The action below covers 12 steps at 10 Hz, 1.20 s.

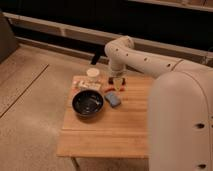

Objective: Place the pepper in the ceramic bowl

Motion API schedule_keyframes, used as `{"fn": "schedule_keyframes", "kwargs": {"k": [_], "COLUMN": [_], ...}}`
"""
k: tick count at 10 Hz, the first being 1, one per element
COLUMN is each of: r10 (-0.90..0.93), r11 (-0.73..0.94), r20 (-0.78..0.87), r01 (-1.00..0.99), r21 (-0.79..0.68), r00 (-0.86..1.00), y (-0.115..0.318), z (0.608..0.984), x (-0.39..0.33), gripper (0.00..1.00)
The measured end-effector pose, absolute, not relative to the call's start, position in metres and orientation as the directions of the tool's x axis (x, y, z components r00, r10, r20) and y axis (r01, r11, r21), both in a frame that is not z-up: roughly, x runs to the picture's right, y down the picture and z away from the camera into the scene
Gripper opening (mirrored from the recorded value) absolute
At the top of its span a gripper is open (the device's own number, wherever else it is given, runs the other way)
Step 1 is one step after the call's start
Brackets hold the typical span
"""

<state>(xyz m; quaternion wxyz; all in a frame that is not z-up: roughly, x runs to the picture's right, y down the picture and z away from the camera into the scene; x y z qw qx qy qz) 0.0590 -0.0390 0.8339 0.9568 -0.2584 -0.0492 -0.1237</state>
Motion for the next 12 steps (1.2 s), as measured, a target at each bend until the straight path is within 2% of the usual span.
{"fn": "schedule_keyframes", "kwargs": {"k": [2,4,7,9,12], "r10": [-0.228,-0.261,-0.289,-0.245,-0.199], "r11": [0.843,0.862,0.887,0.906,0.905], "r20": [0.113,0.082,0.118,0.178,0.22], "r01": [0.254,0.271,0.312,0.291,0.265], "r21": [-0.474,-0.428,-0.34,-0.307,-0.333], "r00": [0.967,0.962,0.95,0.953,0.955], "y": [-0.044,-0.066,-0.092,-0.095,-0.083], "z": [0.841,0.851,0.872,0.887,0.913], "x": [0.069,0.07,0.066,0.069,0.087], "gripper": [0.65,0.65,0.65,0.65,0.65]}}
